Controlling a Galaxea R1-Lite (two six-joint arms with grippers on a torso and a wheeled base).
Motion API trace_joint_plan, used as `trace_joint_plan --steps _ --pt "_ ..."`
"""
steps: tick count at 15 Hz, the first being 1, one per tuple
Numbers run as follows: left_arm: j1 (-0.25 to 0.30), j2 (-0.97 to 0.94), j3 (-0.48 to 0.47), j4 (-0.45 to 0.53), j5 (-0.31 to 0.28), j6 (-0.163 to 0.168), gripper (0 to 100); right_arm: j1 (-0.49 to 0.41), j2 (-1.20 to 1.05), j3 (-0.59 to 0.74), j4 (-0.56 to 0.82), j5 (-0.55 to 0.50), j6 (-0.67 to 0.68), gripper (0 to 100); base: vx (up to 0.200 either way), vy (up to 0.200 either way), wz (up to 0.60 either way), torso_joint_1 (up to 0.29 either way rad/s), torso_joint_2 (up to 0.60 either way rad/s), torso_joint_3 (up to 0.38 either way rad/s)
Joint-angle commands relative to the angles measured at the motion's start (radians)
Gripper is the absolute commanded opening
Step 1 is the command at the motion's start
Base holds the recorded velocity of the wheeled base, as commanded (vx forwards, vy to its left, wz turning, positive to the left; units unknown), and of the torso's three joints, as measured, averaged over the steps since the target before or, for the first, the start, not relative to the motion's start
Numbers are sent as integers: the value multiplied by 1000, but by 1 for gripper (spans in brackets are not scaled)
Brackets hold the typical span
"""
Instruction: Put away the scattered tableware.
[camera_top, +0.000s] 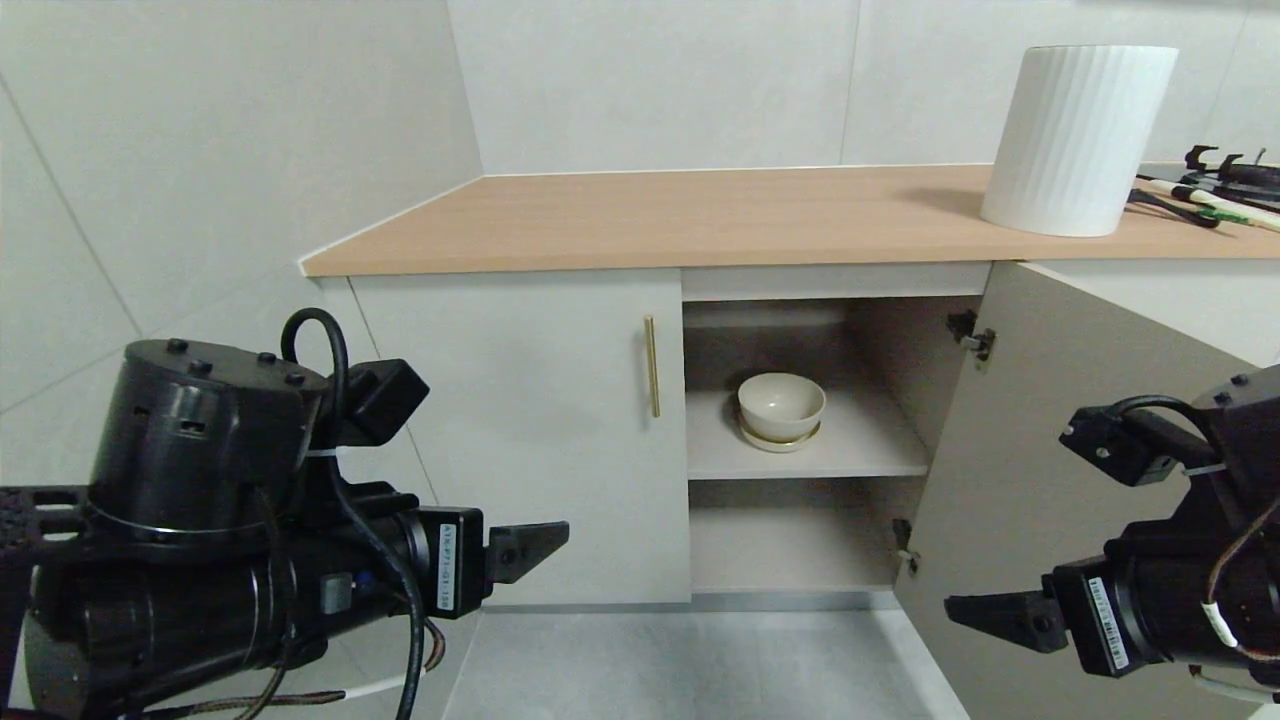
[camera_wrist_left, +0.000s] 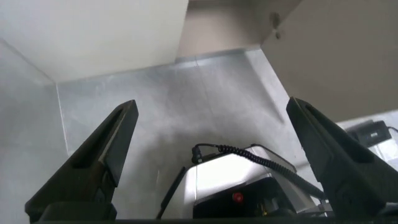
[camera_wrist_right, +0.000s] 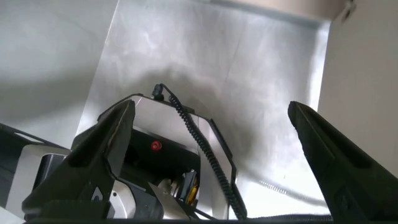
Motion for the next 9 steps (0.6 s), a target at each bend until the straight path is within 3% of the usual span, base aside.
trace_joint_plan --steps 1,2,9 --pt "-1 4 2 0 0 -1 100 0 2 2 0 0 0 100 -200 0 0 2 -2 2" --pt "-2 6 2 0 0 1 100 0 2 2 0 0 0 100 -200 0 0 2 -2 2" --pt "-4 4 3 0 0 1 100 0 -12 -1 17 -1 -1 100 0 0 0 0 0 0"
